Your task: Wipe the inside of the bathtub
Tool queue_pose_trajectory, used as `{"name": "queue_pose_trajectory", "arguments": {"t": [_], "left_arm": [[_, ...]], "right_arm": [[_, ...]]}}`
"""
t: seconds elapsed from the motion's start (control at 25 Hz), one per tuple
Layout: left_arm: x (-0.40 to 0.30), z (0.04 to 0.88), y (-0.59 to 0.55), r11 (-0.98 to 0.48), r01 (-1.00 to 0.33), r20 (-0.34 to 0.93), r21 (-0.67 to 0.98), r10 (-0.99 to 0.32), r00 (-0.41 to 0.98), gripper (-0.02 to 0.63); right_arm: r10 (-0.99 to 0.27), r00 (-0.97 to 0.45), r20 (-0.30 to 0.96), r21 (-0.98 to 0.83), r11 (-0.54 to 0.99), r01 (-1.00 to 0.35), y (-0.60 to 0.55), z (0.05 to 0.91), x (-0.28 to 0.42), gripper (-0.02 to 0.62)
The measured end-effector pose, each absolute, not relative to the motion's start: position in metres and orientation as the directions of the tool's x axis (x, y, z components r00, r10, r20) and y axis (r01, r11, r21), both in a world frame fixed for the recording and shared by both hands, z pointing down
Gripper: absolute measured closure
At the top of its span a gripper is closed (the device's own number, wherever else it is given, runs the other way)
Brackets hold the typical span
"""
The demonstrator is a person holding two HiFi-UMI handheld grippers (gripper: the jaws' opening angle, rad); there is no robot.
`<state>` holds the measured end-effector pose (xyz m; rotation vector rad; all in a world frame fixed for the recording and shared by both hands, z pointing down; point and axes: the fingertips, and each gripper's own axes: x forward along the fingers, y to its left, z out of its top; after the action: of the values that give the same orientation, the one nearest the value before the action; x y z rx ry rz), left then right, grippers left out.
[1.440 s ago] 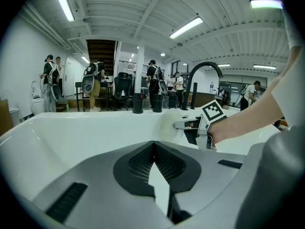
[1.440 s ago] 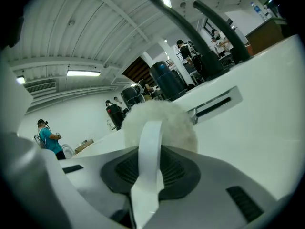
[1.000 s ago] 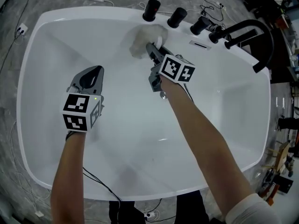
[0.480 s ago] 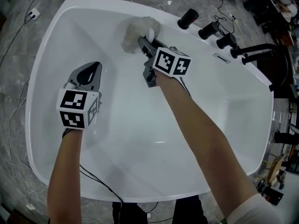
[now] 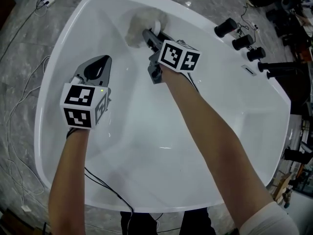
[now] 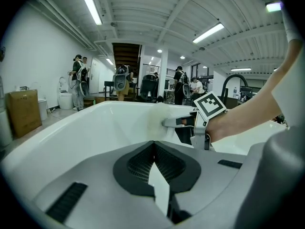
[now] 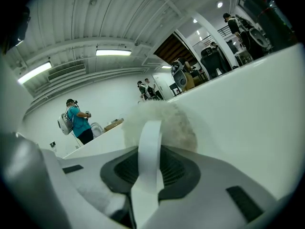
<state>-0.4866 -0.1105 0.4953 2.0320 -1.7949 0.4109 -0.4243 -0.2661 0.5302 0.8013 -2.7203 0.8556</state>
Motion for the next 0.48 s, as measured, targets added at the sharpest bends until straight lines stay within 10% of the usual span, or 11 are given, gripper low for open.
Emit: {"name": "queue_pose_trajectory", "arguments": {"t": [0.48], "left_arm": [[-0.517, 0.513, -0.088, -0.075, -0.989, 0.457, 0.124, -0.881, 0.124, 0.600]], "right_arm": [[-0.384, -0.849, 0.364, -0.414, 0.749, -0.517, -0.246, 0.561, -0.496, 0.505]]}}
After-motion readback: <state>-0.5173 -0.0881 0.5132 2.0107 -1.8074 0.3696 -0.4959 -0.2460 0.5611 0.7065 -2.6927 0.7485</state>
